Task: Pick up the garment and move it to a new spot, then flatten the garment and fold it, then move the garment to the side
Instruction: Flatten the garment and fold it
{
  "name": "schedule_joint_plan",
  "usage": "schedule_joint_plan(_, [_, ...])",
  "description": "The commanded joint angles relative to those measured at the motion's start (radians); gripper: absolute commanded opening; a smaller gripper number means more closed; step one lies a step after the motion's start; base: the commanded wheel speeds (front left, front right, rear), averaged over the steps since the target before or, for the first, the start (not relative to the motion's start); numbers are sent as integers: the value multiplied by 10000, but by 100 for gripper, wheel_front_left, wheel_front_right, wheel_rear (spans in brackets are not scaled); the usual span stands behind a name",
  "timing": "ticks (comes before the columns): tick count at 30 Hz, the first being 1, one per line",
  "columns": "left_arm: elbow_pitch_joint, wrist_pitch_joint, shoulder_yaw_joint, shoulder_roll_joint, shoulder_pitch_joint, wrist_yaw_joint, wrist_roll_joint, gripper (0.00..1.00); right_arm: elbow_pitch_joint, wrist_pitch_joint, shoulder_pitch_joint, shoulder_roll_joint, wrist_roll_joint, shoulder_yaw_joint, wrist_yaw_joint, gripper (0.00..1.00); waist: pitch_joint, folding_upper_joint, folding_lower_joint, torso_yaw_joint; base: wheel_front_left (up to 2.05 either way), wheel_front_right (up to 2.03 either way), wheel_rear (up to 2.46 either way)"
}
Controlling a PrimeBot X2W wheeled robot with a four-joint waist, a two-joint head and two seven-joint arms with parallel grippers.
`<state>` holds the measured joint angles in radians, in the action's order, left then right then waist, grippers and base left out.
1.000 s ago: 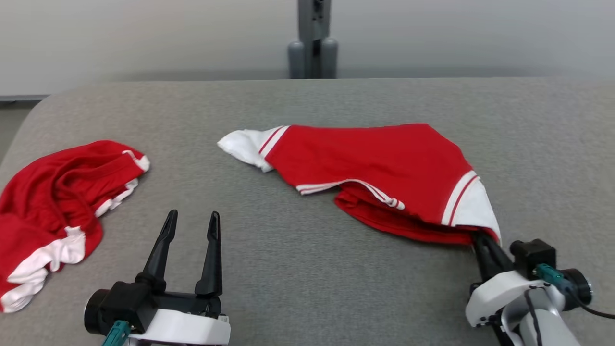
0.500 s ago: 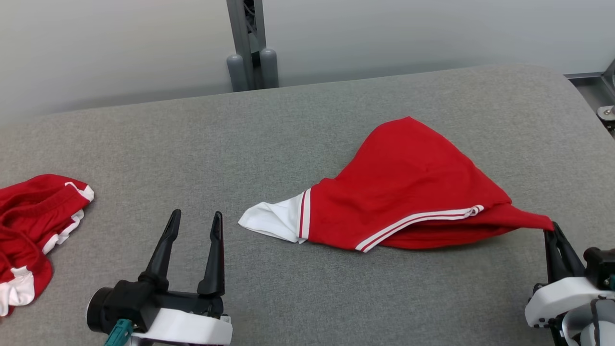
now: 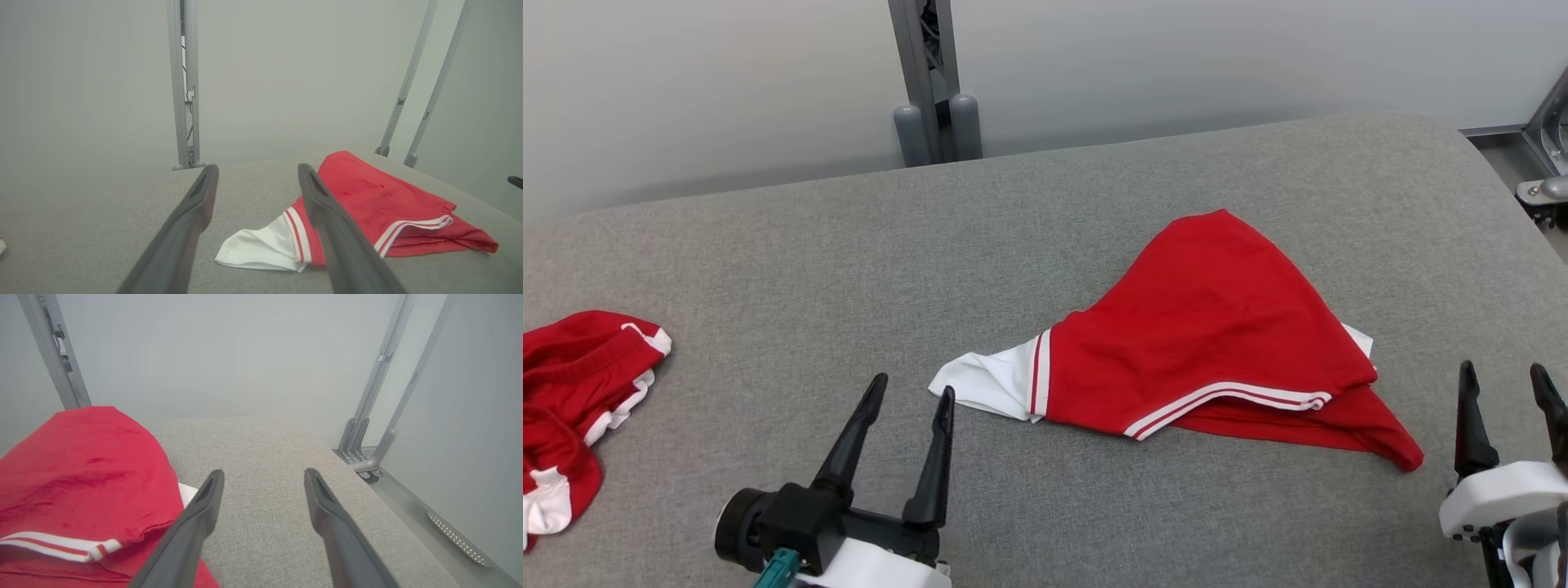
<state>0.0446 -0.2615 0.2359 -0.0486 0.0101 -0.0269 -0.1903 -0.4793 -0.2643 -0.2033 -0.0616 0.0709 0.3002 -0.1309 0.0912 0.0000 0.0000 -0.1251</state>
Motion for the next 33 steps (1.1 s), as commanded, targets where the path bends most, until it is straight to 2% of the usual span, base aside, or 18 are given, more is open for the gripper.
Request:
schedule_joint_plan(1, [32,-40,64,-36,-185,-89,55,100,388,-16,87,-2,-73,-153,3,100,-45,0,0,-30,0,0,0])
schedule_joint_plan(7, [288,-40,494,-40,-263,-366,399,100,1946,-13,621,60,-645,-1805,3,100,-147,0,0,-128,0,0,0])
schedule_joint_plan(14, [449,-40,583,-37,-423,-278,460,100,3713,-14,1514,35,-1338,-3581,3,100,-171,0,0,-273,0,0,0])
schedule_joint_plan(20, [554,-40,665,-37,-432,-307,548,100,4216,-14,2151,-171,-1612,-4029,3,100,-137,0,0,-332,0,0,0])
schedule_joint_plan(25, [911,-40,937,-143,-627,-548,1017,100,4288,-14,2155,-219,-1702,-4073,3,100,-20,0,0,-417,0,0,0])
schedule_joint_plan(30, [1595,-40,2282,-680,-1338,-941,1912,100,4294,-14,1955,-181,-1754,-4122,3,100,195,0,0,-554,0,0,0])
schedule_joint_plan(33, [2231,-40,3342,-936,-2030,-1013,2435,100,4284,-14,1847,-163,-1746,-4095,3,100,350,0,0,-722,0,0,0])
